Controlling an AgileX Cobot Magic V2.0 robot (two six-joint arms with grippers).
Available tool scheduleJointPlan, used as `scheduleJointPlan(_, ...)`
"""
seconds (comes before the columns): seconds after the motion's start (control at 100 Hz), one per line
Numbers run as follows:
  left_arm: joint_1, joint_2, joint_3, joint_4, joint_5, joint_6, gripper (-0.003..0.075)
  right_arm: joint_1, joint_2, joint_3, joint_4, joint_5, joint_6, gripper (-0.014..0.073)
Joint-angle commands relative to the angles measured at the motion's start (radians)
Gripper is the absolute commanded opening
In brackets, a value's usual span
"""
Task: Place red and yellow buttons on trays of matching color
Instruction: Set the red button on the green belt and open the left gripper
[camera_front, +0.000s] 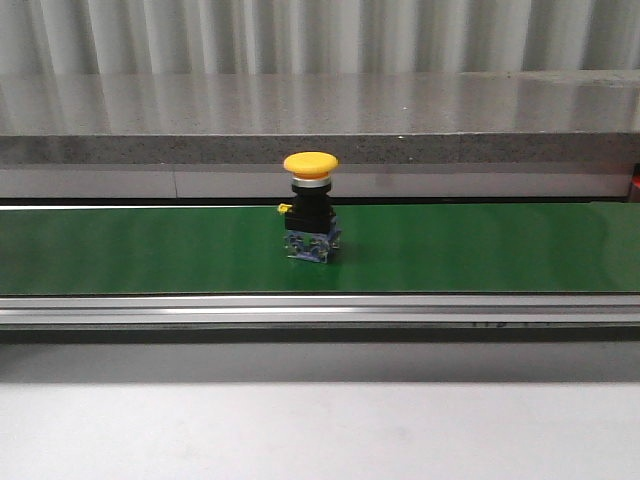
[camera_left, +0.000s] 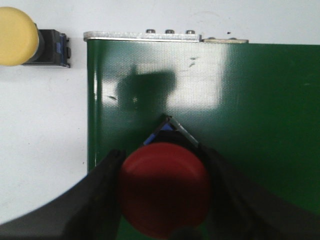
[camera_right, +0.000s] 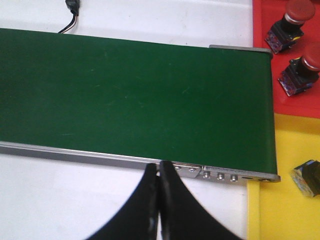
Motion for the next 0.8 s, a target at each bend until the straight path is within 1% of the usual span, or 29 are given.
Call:
scheduleJointPlan(0.0, -0.008, -0.049, -0.022, -0.016, -0.016, 0.003, 0.0469, -0.001, -0.008, -0.025, 0.021, -0.05, -0.001, -0.0067)
scheduleJointPlan(0.03, -0.008, -0.049, -0.022, -0.016, -0.016, 0.003, 0.0545, -0.001, -0.008, -0.025, 0.021, -0.05, -0.001, -0.0067)
scheduleJointPlan(0.08, -0.008, -0.049, -0.022, -0.016, -0.016, 0.003, 0.0629, -0.001, -0.008, -0.025, 0.021, -0.05, -0.001, -0.0067)
scheduleJointPlan(0.1, -0.008, -0.049, -0.022, -0.019, -0.016, 0.003, 0.0657, -0.001, -0.008, -0.025, 0.021, -0.05, -0.001, -0.0067)
scheduleJointPlan(0.15, -0.008, -0.053, -0.022, -0.019, -0.016, 0.003, 0.0694, -0.001, -0.008, -0.025, 0.021, -0.05, -0.001, -0.0067)
scheduleJointPlan(0.39, -0.019, -0.128, -0.022, -0.053, -0.031, 0.026, 0.0689, -0.001, -0.008, -0.025, 0.021, -0.05, -0.001, -0.0067)
scheduleJointPlan(0.79, -0.162, -0.35, -0.02, -0.059, -0.078, 0.026, 0.0689, -0.001, -0.008, -0.025, 0.021, -0.05, -0.001, -0.0067)
